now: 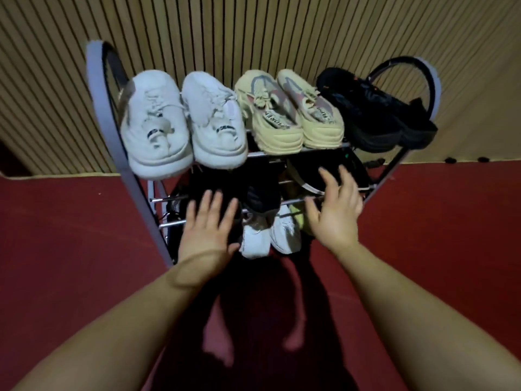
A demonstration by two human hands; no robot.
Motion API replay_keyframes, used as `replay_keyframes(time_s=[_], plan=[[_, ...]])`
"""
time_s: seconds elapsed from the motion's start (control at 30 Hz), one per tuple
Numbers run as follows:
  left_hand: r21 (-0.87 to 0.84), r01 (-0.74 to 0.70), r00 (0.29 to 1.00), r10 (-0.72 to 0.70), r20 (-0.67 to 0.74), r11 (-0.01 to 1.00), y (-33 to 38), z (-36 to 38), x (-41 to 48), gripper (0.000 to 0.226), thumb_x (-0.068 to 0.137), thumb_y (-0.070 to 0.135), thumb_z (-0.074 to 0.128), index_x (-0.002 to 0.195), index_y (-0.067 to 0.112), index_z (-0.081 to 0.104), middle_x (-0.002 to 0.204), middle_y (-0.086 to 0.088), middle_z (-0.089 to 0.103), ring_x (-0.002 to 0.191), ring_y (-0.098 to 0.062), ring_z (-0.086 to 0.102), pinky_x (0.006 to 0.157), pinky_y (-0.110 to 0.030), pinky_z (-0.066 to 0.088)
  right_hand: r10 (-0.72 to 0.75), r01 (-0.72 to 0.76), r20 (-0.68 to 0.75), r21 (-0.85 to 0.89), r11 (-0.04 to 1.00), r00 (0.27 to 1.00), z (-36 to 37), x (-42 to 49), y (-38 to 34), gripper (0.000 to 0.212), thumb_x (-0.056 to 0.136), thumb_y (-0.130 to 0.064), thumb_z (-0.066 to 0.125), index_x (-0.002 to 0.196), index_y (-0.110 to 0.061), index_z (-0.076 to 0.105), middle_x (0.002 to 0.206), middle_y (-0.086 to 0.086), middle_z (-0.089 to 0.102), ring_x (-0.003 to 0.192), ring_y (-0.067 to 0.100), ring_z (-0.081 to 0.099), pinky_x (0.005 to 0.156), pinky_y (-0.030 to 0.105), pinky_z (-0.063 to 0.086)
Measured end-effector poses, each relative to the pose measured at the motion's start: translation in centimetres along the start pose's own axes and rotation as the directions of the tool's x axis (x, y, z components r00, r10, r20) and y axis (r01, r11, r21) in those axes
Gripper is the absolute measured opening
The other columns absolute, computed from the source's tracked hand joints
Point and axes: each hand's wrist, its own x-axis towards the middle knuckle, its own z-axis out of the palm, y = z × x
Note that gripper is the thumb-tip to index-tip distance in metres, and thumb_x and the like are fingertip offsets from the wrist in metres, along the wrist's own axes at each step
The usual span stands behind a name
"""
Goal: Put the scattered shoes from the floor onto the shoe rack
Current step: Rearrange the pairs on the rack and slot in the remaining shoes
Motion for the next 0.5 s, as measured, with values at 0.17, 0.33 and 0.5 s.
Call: replay_keyframes(time_s=[0.17, 0.33, 0.5], plan=[[-0.073, 0.103, 0.99, -0.095, 0.105, 0.992, -2.8, 2.1, -0.3, 0.084, 0.09, 0.059, 0.041, 0.151, 0.022, -0.005, 0.159, -0.003, -0.002, 0.144, -0.027, 0.007, 0.117, -0.043, -0.002, 0.101, -0.14, 0.529, 0.035, 0.99, 0.842, 4.4, -0.2, -2.5, 0.083, 0.087, -0.042, 0.06, 0.15, -0.022, 0.011, 0.156, 0.019, 0.007, 0.144, 0.033, 0.012, 0.114, 0.039, 0.016], [-0.149, 0.107, 0.986, -0.086, 0.144, 0.983, -3.1, 2.1, -0.6, 0.079, 0.094, 0.05, 0.042, 0.151, 0.022, -0.006, 0.158, 0.0, -0.013, 0.145, -0.025, -0.006, 0.117, -0.04, -0.006, 0.18, -0.234, 0.605, 0.011, 0.972, 0.776, 7.4, 1.6, -6.7, 0.094, 0.083, -0.051, 0.063, 0.15, -0.022, 0.004, 0.155, 0.024, -0.003, 0.144, 0.035, 0.011, 0.116, 0.034, 0.016], [-0.143, 0.107, 0.982, -0.083, 0.168, 0.984, -3.7, 1.8, -0.9, 0.077, 0.096, 0.045, 0.041, 0.15, 0.024, -0.01, 0.158, 0.002, -0.017, 0.146, -0.026, -0.009, 0.116, -0.042, -0.007, 0.203, -0.219, 0.507, -0.028, 0.975, 0.838, 8.4, 1.2, -6.7, 0.09, 0.086, -0.053, 0.057, 0.15, -0.012, 0.009, 0.154, 0.022, 0.011, 0.141, 0.037, 0.015, 0.114, 0.039, 0.017]])
